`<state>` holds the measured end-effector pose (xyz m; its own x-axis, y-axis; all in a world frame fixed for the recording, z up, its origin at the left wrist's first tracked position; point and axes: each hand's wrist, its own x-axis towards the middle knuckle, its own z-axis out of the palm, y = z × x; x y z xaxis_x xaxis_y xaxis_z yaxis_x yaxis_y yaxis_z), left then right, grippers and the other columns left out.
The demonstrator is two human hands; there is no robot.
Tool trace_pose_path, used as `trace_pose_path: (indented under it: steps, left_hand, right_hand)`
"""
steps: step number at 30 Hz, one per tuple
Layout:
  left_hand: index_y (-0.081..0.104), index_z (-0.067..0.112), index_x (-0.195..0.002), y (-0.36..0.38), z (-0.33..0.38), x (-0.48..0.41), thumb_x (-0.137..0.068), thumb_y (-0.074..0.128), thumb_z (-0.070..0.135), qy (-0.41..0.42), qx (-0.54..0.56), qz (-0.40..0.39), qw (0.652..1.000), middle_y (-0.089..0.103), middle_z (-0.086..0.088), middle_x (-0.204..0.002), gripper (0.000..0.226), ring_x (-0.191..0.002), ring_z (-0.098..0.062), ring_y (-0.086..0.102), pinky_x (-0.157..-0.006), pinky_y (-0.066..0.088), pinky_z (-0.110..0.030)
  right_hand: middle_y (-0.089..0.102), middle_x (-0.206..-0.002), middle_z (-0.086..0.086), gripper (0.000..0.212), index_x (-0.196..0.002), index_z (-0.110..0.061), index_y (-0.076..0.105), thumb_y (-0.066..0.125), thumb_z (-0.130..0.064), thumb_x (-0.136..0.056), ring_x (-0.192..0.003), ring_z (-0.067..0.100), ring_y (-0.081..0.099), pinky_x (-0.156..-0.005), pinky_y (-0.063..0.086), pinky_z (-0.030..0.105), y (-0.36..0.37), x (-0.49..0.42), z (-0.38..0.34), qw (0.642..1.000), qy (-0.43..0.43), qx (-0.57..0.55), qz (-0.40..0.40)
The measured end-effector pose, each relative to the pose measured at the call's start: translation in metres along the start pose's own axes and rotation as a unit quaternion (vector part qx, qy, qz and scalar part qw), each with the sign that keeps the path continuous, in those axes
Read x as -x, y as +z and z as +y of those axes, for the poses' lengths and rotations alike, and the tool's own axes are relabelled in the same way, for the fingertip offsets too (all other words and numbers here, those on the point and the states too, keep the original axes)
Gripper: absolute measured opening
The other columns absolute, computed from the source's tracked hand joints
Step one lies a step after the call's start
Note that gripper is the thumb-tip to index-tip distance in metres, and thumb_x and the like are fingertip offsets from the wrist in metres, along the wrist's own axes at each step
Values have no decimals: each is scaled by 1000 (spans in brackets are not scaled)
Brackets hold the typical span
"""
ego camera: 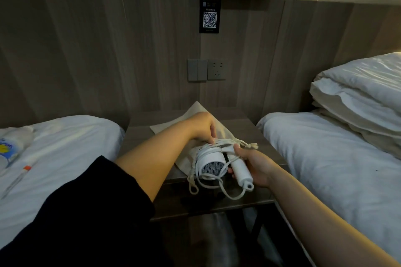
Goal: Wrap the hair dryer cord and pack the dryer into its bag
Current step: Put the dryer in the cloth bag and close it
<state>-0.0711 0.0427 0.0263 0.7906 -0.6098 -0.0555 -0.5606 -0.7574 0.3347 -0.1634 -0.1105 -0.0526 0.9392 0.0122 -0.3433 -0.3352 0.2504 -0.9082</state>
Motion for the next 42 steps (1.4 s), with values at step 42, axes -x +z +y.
trace_pose_path:
  steps: [42]
  left_hand:
    - [59, 17, -78, 58, -50, 64, -85, 59, 2, -49, 254, 158, 953, 60, -5, -78, 17, -77, -15, 56, -72, 42, -23]
  right_hand:
    - [67, -99, 20, 60, -111, -2, 58, 80, -37, -69, -62, 29, 64, -46, 55, 34, 9, -34, 7, 950, -7, -162, 267]
